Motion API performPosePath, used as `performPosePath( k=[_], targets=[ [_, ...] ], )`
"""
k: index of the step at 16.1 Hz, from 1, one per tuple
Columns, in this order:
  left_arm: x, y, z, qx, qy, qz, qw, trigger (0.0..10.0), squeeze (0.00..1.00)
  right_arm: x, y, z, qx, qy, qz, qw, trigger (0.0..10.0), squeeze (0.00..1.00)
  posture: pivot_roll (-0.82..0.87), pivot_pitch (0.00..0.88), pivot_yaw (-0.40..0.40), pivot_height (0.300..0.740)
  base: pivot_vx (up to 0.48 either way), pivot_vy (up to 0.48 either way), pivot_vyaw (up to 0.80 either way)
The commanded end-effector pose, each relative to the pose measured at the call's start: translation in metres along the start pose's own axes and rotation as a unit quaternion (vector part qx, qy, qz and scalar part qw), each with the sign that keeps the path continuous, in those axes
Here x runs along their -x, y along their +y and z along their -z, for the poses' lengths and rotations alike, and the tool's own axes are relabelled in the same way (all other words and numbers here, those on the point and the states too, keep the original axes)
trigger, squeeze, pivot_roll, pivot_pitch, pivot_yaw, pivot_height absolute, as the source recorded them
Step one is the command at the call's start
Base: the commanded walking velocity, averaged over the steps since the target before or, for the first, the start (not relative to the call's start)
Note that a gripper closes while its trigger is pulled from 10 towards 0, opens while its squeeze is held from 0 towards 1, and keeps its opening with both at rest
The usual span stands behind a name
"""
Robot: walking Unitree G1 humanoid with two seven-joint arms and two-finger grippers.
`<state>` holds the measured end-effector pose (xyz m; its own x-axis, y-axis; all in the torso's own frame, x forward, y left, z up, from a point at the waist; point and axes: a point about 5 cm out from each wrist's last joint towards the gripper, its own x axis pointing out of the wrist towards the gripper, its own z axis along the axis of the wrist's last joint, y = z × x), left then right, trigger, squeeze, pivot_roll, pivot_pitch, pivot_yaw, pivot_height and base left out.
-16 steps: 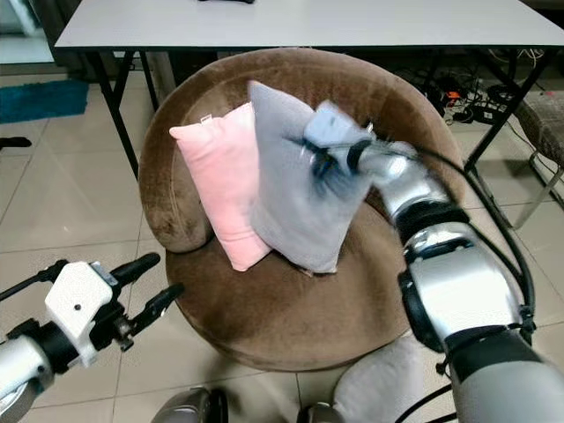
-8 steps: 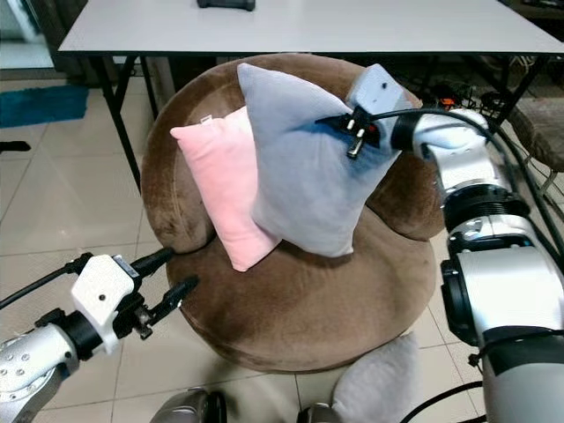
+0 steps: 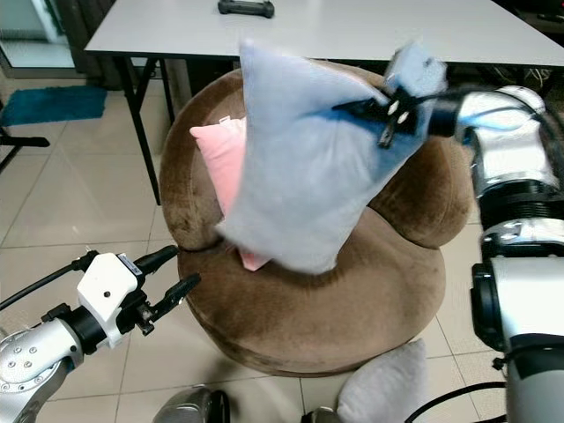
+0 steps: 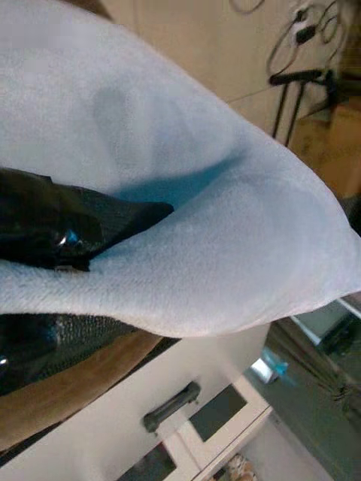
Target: Move the pillow to the sofa from floor
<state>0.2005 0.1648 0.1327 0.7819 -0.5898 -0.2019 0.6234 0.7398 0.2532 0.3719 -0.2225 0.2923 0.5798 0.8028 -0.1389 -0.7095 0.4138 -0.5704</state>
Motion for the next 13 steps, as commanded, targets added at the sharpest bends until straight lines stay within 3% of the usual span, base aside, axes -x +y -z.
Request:
performPosePath(
  k=[1,3,6,11,13],
  targets=[
    [-0.002,0.000,0.000,-0.004,-0.003,0.008,1.000,10.0,0.33,0.017,-0.013,-0.020,0.019,-0.031,0.020,0.999,10.0,0.00,0.10,0.000,-0.007,0.740,0.000,0.000,0.00],
    [-0.003,0.000,0.002,-0.004,-0.004,0.011,1.000,10.0,0.33,0.027,-0.013,-0.021,0.013,-0.023,0.006,1.000,10.0,0.00,0.10,0.000,-0.003,0.740,0.000,0.000,0.00],
    [-0.004,0.000,0.003,-0.004,-0.007,0.017,1.000,10.0,0.33,0.037,0.001,-0.019,-0.013,-0.017,-0.034,0.999,10.0,0.00,0.09,0.000,0.003,0.740,0.000,0.000,0.00],
    [-0.005,0.003,0.003,-0.008,-0.010,0.014,1.000,10.0,0.33,0.021,0.052,-0.006,-0.084,-0.008,-0.072,0.994,10.0,0.00,0.10,0.000,0.004,0.740,0.000,0.000,0.00],
    [-0.005,0.003,0.002,-0.009,-0.011,0.015,1.000,10.0,0.33,0.020,0.061,-0.005,-0.090,0.001,-0.079,0.993,10.0,0.00,0.09,0.000,0.005,0.740,0.000,0.000,0.00]
  ],
)
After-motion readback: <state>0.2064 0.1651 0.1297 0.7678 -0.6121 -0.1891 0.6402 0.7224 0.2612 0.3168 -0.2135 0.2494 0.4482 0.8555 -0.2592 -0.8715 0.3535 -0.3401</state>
